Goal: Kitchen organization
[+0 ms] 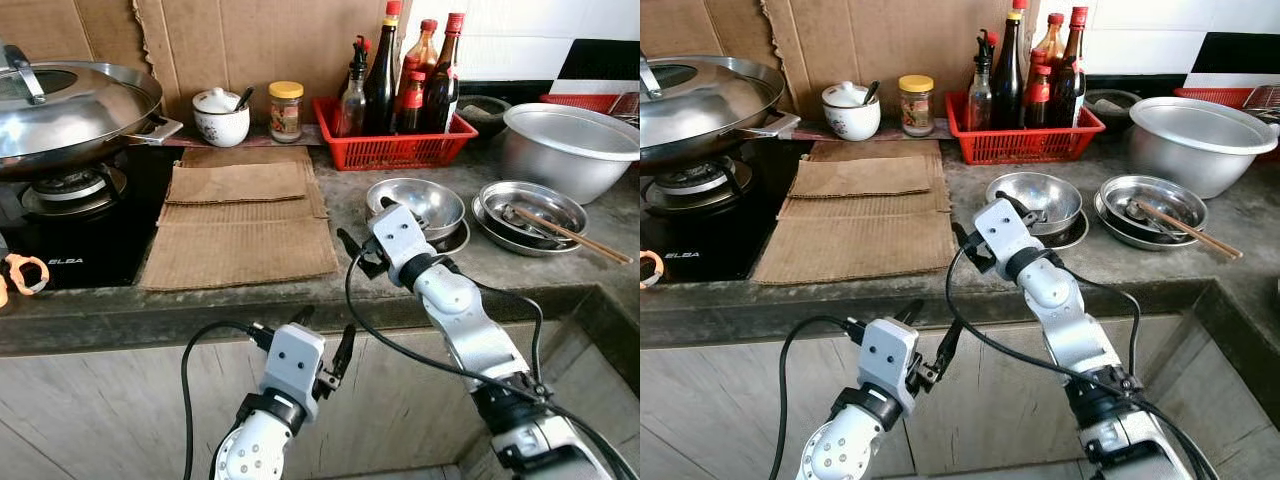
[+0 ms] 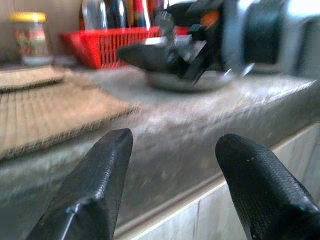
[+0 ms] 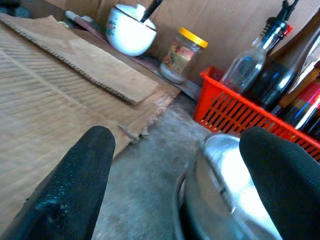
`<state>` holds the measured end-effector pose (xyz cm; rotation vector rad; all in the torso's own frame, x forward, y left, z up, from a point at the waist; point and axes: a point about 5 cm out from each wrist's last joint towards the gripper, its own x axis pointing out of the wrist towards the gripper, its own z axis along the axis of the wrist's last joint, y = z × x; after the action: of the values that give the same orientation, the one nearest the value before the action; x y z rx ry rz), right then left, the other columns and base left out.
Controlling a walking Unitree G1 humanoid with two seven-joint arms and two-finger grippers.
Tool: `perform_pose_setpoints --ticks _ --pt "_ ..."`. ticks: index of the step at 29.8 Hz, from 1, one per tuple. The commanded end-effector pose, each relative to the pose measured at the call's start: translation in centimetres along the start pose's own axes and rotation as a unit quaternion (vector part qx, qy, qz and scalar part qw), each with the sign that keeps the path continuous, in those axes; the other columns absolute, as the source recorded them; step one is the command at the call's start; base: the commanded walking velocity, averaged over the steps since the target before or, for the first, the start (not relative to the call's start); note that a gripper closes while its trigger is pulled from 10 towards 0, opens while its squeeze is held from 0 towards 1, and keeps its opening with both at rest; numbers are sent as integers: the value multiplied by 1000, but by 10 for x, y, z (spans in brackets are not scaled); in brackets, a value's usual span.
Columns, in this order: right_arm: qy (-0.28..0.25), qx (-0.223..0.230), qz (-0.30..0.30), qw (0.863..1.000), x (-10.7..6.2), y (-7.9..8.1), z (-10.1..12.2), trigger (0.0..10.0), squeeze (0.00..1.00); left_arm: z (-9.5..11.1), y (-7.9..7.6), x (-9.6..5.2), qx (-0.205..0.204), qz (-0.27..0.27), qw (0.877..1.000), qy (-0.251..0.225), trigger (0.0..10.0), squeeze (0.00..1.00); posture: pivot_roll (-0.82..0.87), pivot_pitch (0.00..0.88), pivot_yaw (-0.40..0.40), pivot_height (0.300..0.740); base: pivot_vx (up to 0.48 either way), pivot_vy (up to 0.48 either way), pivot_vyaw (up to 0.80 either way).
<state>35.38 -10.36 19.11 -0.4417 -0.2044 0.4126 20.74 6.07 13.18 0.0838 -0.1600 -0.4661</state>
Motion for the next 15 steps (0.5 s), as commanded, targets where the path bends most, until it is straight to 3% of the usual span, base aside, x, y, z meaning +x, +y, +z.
perform_pose_setpoints --ticks 1,14,15 --pt "-6 -5 -9 1000 4 -4 3 10000 0 11 -3 1 -1 -4 1000 -31 10000 0 135 0 -86 740 0 0 0" --pt "-1 -11 -16 1000 10 -9 0 9765 0 9 -2 0 0 -3 1000 -30 10000 0 134 0 -88 740 0 0 0" --pt "-1 -10 -18 1000 10 -10 0 6627 0 9 -2 0 0 -2 1000 -30 10000 0 135 0 -89 740 0 0 0"
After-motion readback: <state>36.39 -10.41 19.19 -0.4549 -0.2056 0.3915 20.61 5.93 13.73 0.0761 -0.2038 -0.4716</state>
